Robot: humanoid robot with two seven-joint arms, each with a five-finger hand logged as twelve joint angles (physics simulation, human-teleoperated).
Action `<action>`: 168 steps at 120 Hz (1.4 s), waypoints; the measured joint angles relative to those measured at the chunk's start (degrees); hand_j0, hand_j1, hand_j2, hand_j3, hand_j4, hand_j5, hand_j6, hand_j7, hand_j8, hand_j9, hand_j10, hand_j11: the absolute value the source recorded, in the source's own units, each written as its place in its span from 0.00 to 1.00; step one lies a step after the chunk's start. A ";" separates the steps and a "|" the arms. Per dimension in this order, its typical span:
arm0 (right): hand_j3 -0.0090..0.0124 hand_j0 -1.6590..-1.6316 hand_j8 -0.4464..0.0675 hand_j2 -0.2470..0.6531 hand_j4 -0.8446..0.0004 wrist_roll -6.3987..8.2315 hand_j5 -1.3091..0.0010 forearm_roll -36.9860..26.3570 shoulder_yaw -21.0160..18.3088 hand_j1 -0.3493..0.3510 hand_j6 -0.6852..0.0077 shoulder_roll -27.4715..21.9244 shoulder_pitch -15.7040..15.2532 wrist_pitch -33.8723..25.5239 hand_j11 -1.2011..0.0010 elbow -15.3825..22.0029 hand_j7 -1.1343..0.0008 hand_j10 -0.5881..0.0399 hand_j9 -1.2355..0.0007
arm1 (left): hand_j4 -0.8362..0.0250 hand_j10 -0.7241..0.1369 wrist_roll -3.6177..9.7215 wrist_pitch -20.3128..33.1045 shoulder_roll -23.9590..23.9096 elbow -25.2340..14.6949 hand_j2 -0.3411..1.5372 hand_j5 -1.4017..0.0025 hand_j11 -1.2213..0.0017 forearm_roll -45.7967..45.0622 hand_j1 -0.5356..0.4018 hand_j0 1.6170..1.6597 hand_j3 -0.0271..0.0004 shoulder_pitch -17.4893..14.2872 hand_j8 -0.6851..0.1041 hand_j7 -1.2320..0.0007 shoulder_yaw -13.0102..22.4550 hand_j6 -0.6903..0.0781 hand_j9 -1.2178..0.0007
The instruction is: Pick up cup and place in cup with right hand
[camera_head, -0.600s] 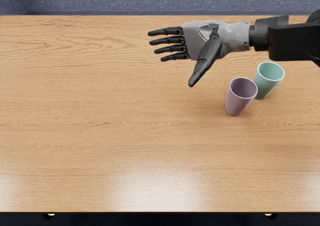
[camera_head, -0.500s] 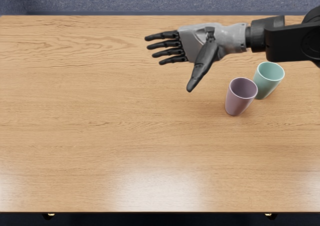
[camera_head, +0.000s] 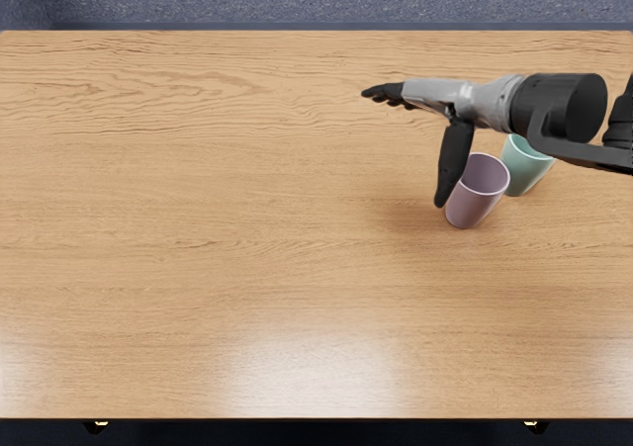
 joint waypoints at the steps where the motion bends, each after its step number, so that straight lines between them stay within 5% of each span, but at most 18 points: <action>1: 0.42 0.04 0.81 0.27 0.97 0.00 0.97 -0.54 0.01 0.05 0.95 0.02 -0.17 -0.33 0.97 0.18 0.97 0.89 0.97 | 0.97 0.84 0.00 0.00 0.00 0.00 0.18 1.00 1.00 0.00 0.94 0.96 0.99 0.00 0.87 1.00 0.00 0.90 1.00; 35: 0.42 0.04 0.78 0.27 0.94 0.10 0.95 -10.08 -1.22 0.08 0.92 -1.24 -3.58 -4.11 0.95 0.98 0.95 0.86 0.95 | 0.97 0.84 0.00 0.00 0.00 0.00 0.18 1.00 1.00 0.00 0.94 0.96 0.99 0.00 0.87 1.00 0.00 0.90 1.00; 72: 0.42 0.04 0.61 0.25 0.84 5.66 0.87 -11.24 -3.24 0.22 0.79 -3.37 -6.33 -6.54 0.86 -3.08 0.85 0.73 0.86 | 0.97 0.84 0.00 0.00 0.00 0.00 0.18 1.00 1.00 0.00 0.94 0.96 0.99 0.02 0.87 1.00 0.00 0.90 1.00; 121: 0.42 0.04 0.46 0.23 0.75 9.42 0.79 -11.52 -3.47 0.35 0.68 -6.37 -10.45 -8.68 0.78 -3.86 0.76 0.60 0.78 | 0.97 0.84 0.01 0.00 0.00 0.02 0.18 1.00 1.00 0.00 0.94 0.96 0.98 0.00 0.87 1.00 0.00 0.90 1.00; 168: 0.42 0.04 0.25 0.21 0.63 10.19 0.69 -12.72 -4.36 0.53 0.53 -6.07 -11.57 -10.91 0.66 -5.65 0.64 0.43 0.67 | 0.97 0.84 0.00 0.00 0.00 0.02 0.18 1.00 1.00 0.00 0.94 0.96 0.98 0.00 0.87 1.00 0.00 0.90 1.00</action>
